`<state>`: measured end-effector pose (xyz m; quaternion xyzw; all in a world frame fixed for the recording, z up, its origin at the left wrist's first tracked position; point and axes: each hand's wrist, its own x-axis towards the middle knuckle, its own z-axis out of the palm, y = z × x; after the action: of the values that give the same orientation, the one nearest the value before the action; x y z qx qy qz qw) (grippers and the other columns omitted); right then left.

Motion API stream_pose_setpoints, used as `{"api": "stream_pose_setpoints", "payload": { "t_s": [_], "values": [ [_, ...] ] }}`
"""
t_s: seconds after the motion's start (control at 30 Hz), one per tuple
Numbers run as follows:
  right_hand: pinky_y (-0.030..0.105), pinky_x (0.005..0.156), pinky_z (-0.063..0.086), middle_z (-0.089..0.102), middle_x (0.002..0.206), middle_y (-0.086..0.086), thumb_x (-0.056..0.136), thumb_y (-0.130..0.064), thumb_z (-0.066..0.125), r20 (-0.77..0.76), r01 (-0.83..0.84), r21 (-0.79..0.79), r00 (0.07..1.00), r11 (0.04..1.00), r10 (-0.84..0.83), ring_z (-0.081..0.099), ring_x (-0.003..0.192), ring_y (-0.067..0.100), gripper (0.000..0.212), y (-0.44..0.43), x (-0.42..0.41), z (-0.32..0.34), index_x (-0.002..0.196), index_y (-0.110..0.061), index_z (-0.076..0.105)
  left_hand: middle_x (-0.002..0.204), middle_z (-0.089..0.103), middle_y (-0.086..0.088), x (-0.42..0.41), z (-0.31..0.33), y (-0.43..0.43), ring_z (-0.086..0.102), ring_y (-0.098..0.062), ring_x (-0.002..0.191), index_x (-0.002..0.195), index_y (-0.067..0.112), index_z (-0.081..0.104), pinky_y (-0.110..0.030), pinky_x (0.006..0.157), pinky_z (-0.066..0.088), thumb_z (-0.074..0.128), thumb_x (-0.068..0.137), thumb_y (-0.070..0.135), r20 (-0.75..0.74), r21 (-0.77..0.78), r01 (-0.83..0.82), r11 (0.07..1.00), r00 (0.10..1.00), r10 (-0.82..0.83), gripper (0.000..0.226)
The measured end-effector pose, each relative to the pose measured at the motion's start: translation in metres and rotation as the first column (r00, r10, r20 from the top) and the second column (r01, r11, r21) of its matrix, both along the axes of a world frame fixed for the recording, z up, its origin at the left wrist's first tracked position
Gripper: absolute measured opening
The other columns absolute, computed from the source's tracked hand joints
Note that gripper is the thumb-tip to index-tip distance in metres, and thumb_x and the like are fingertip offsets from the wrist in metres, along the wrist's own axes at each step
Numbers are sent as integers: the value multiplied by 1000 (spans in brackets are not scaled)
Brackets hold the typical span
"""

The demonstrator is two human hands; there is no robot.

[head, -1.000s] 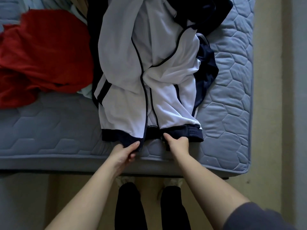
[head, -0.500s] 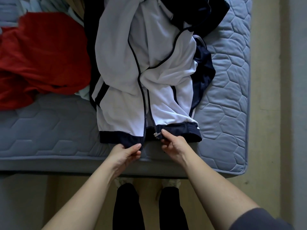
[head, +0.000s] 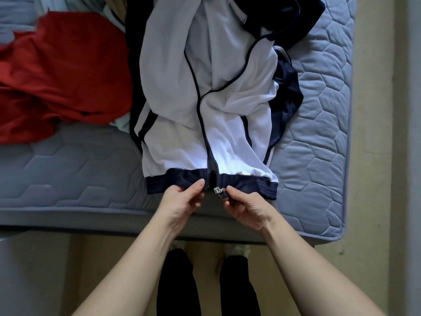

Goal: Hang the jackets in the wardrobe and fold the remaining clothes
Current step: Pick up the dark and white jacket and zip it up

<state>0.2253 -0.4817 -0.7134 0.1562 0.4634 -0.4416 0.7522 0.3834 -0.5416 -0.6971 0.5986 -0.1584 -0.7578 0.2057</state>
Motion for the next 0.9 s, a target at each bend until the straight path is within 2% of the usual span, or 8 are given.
{"api": "stream_pose_setpoints", "payload": {
  "t_s": [0.1,0.17,0.27,0.37,0.47,0.57,0.7,0.9],
  "values": [
    [18,58,53,74,87,1,74,-4,65,-30,-47,-70,999,996,45,69,76,7,16,2,3,3,81,-9,79,53,47,2,-6,3,0,42,-12,58,61,10,64,-26,60,34,72,71,24,43,-81,18,997,999,-15,18],
    [18,58,52,74,91,1,72,-4,67,-83,-35,-86,996,996,28,69,79,7,17,3,4,5,82,-10,79,47,43,6,-8,4,0,34,-10,51,59,11,64,-24,55,30,72,74,24,89,-120,34,992,996,-23,21],
    [18,57,53,75,85,1,68,-2,67,-182,46,-89,981,995,-62,69,76,6,17,3,7,7,76,-11,79,42,37,7,-10,6,3,26,-6,41,58,9,64,-16,42,24,72,73,27,130,-187,25,982,991,0,24],
    [21,60,56,75,86,2,66,-1,67,-227,118,-126,963,985,-144,70,78,9,19,6,11,7,80,-10,78,50,43,-4,-8,4,9,34,-11,48,60,5,66,-17,46,30,73,78,23,199,-279,40,960,980,18,26],
    [25,65,57,74,93,4,67,-2,68,-236,131,-148,958,980,-164,71,85,13,24,9,14,7,88,-10,77,50,49,1,-8,3,13,41,-7,48,68,-6,66,-16,48,35,73,80,19,232,-366,48,929,972,41,29],
    [25,66,57,74,93,3,68,-2,67,-233,145,-161,956,976,-180,71,86,13,23,11,18,7,86,-12,78,47,50,5,-10,3,15,42,-5,47,68,-7,65,-16,48,36,74,80,17,266,-416,66,907,962,52,28],
    [24,64,57,74,91,5,68,0,66,-191,187,-150,958,971,-214,71,83,14,24,13,22,8,89,-8,75,49,50,0,-11,3,16,43,-8,50,67,-14,61,-18,49,36,75,79,19,301,-460,58,886,949,95,38],
    [23,63,56,74,92,3,70,0,66,-191,212,-155,952,965,-239,70,84,12,25,10,25,10,92,-9,74,47,49,2,-13,8,18,42,-8,48,61,-4,63,-20,49,36,75,78,18,298,-450,40,892,948,108,31]
  ]
}}
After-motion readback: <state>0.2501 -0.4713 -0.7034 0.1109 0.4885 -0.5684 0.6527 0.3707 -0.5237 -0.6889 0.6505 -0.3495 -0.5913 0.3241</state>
